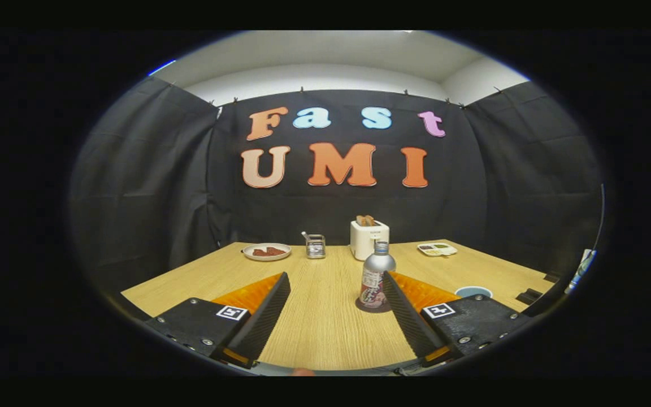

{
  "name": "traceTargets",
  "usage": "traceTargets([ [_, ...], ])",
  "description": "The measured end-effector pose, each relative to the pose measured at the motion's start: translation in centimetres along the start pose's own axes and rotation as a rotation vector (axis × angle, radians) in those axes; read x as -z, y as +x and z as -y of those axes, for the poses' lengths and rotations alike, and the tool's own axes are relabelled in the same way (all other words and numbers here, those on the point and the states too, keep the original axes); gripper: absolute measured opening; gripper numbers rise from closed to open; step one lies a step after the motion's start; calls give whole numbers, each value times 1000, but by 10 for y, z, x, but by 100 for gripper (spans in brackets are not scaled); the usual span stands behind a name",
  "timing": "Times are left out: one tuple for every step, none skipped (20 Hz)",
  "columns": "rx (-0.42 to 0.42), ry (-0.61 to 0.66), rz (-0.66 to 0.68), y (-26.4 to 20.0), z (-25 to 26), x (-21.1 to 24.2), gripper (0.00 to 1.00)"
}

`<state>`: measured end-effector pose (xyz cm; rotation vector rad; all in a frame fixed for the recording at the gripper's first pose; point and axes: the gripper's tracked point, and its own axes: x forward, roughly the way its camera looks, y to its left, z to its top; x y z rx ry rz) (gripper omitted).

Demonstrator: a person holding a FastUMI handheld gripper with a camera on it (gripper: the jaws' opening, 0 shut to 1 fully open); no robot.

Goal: Take the bottle from table, then pour the juice into the cup, finally place the bottle on the coaster

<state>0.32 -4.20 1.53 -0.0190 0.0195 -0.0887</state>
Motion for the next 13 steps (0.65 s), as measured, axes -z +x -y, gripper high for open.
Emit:
traceTargets([
  [1,-7,-9,3,2,2,97],
  [7,-8,-16,6,5,4,97],
  [4,0,-16,7,5,3,97],
  [-13,14,-10,8,0,1,97],
  [-32,30,-4,8,-5,-1,97],
  [-32,29,-1,7,-5,-1,97],
  [-20,18,0,7,-1,-1,97],
  [-17,11,-1,6,-1,-2,97],
  [-21,15,-3,5,-4,-2,97],
  [-31,24,1,4,-8,-3,97],
  [-42,35,6,2,-13,-4,97],
  [-47,44,4,1,-15,-4,97],
  [-45,44,0,-1,-15,-1,97],
])
